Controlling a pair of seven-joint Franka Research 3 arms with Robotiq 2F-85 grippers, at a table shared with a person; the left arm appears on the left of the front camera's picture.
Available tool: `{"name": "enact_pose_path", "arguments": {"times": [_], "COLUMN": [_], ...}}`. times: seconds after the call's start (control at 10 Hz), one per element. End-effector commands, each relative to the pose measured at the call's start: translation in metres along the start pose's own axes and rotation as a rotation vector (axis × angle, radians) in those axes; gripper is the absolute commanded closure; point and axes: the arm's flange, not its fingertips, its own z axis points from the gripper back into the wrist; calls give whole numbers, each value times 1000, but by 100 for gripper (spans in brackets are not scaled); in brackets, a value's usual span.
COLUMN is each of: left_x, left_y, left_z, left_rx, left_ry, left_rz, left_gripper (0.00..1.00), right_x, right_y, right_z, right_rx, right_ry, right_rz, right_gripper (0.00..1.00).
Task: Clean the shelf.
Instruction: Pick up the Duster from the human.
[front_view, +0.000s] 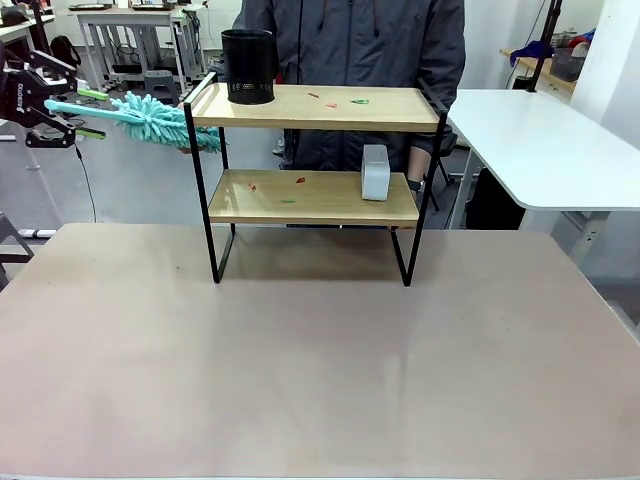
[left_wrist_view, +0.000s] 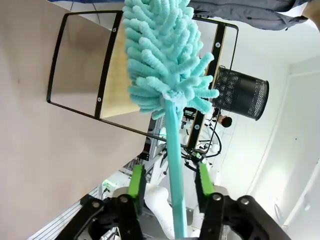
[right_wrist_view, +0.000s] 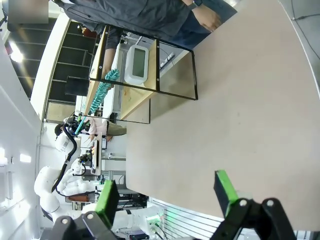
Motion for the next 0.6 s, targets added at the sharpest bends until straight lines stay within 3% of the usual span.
{"name": "enact_pose_path", "arguments": {"times": [0.0,0.5], "left_x": [-10,-16], "left_y": [3,5], "left_z": [-7,-15], "left_rx": [-13,-12], "left_ry": [-5,18], "left_rz": [-20,-32], "left_gripper": [100,100], "right_x": [3,3], "right_y": [2,2], "right_z": [0,0], "right_rx": [13,13], "right_ry": [-11,-11], "right_rz": [27,27], "right_gripper": [0,0]}}
